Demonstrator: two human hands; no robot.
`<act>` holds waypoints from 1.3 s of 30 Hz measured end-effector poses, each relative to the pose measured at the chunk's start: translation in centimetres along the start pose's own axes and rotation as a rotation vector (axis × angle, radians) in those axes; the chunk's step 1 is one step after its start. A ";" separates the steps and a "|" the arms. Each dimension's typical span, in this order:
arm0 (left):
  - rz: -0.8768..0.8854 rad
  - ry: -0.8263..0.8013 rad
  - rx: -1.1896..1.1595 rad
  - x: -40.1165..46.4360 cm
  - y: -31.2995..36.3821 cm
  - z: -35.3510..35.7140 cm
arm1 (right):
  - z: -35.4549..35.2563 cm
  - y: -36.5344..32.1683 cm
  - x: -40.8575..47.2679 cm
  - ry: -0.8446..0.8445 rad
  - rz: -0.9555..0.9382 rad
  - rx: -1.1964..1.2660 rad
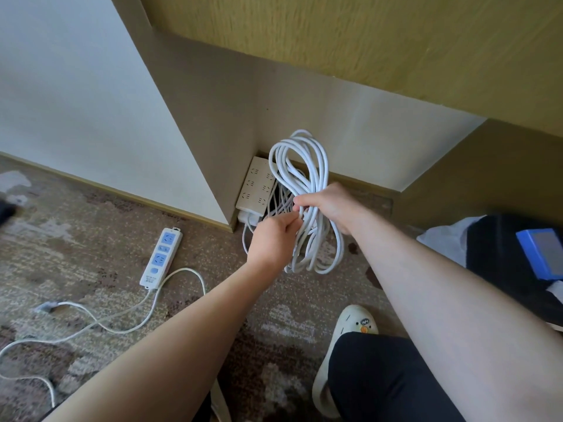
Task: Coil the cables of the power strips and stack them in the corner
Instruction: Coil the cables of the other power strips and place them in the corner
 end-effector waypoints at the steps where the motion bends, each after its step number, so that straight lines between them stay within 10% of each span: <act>1: 0.016 -0.011 0.025 0.0 0.1 0.1 | 0.0 -0.1 -0.1 0.002 -0.004 0.004; 16: -0.134 -0.283 -0.106 -1.0 -4.5 -3.9 | -3.4 -0.2 -0.6 0.234 0.001 0.125; 24: 0.073 -0.277 0.304 -1.3 -4.7 -2.9 | -2.7 -1.0 -0.7 0.126 -0.008 0.233; 39: -0.006 -0.352 0.352 -0.6 -8.7 -8.2 | -4.4 -0.3 -0.6 0.363 -0.038 0.089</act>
Point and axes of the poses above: each hand's wrist, its own x-axis towards the middle knuckle, its own z-axis out of the palm, y = z × x, the point moved 3 cm from there along x, towards the middle knuckle, and after that the axes turned 9 degrees about -z, right-handed, at the moved point
